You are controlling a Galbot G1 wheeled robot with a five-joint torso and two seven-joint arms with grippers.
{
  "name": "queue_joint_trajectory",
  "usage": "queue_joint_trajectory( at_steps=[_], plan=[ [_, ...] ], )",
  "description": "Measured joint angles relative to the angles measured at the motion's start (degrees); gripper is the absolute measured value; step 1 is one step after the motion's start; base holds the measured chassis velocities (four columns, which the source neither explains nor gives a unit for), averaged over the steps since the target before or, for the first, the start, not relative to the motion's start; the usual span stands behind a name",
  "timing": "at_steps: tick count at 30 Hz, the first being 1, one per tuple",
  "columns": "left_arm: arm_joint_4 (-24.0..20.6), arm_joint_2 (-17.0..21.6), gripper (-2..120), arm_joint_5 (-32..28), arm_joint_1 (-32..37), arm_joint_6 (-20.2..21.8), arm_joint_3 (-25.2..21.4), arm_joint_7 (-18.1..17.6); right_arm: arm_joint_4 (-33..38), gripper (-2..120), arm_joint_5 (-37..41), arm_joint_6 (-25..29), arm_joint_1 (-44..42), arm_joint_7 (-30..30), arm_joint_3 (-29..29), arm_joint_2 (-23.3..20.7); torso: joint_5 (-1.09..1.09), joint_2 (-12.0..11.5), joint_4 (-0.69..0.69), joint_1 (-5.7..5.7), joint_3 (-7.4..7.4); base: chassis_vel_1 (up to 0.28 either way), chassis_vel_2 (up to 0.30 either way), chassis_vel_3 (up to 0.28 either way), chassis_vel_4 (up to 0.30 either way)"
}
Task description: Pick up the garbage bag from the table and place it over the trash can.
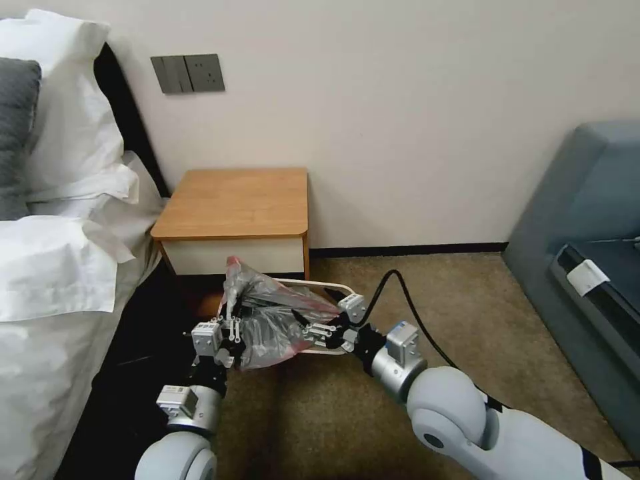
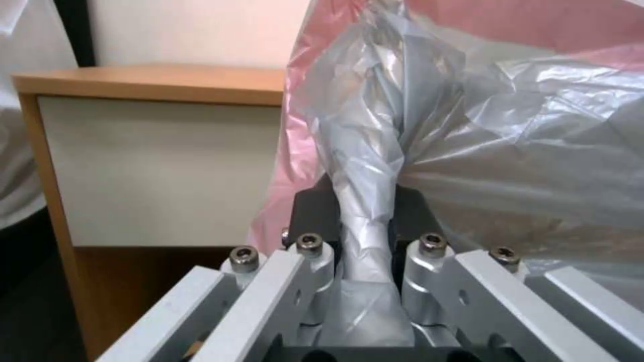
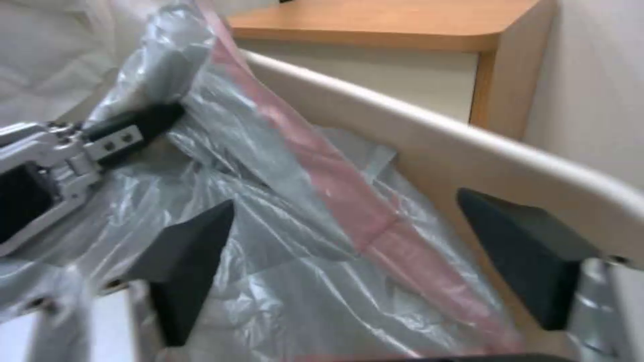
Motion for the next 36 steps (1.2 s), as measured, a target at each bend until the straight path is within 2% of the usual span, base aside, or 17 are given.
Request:
queue_joint_trajectory(
  at_steps=[3,6,7,11,13,15,21,22,31,36],
  plan=[
    [-0.1,0.0,10,0.1,0.2,-0.1,-0.1,0.1,-0.4,76,-0.2,0.0,0.0,0.9,-0.3,0.7,0.0,0.0,0.0,0.0,0.0,0.0,0.0,0.0,0.0],
    [-0.3,0.0,10,0.1,0.6,-0.3,-0.2,0.1,-0.4,60,-0.5,0.6,-0.3,1.4,-0.3,1.2,0.0,0.0,0.0,0.0,0.0,0.0,0.0,0.0,0.0],
    [-0.3,0.0,10,0.1,0.6,-0.3,-0.2,0.1,-0.4,60,-0.5,0.6,-0.3,1.4,-0.3,1.2,0.0,0.0,0.0,0.0,0.0,0.0,0.0,0.0,0.0],
    [-0.4,0.0,10,0.1,0.8,-0.3,-0.1,0.1,-1.1,41,-1.2,2.1,-0.8,1.6,-0.3,1.9,-0.01,0.0,0.0,0.0,0.0,0.0,0.0,0.0,0.0],
    [-0.4,0.0,10,0.1,0.8,-0.3,-0.1,0.1,-1.2,38,-1.2,2.2,-0.9,1.6,-0.3,1.9,-0.01,0.0,0.0,0.0,0.0,0.0,0.0,0.0,0.0],
    [-0.5,0.1,10,-0.1,0.8,-0.3,0.0,0.1,-1.4,26,-1.4,2.9,-1.1,1.3,-0.2,2.2,-0.01,0.0,0.0,0.0,0.0,0.0,0.0,0.0,0.0],
    [-0.5,0.1,10,-0.4,0.8,-0.1,-0.1,0.1,-0.9,10,-1.6,3.6,-1.5,0.3,-0.2,2.3,-0.01,0.0,0.0,0.0,0.0,0.0,0.0,0.0,0.0],
    [-0.5,0.1,10,-0.5,0.8,-0.1,-0.1,0.1,-0.5,1,-1.3,3.8,-1.5,0.0,-0.2,2.3,-0.01,0.0,0.0,0.0,0.0,0.0,0.0,0.0,0.0],
    [0.2,-0.1,10,-0.9,0.8,0.0,0.1,0.2,2.4,0,3.5,3.6,1.0,0.2,2.2,2.2,0.0,0.0,-0.01,0.0,0.0,0.0,0.0,0.0,0.0],
    [0.2,-0.1,10,-1.5,0.8,0.0,0.1,0.2,1.1,0,6.3,2.9,3.7,1.0,4.2,2.4,0.0,0.0,0.0,0.0,0.0,0.0,0.0,0.0,0.0]
  ],
)
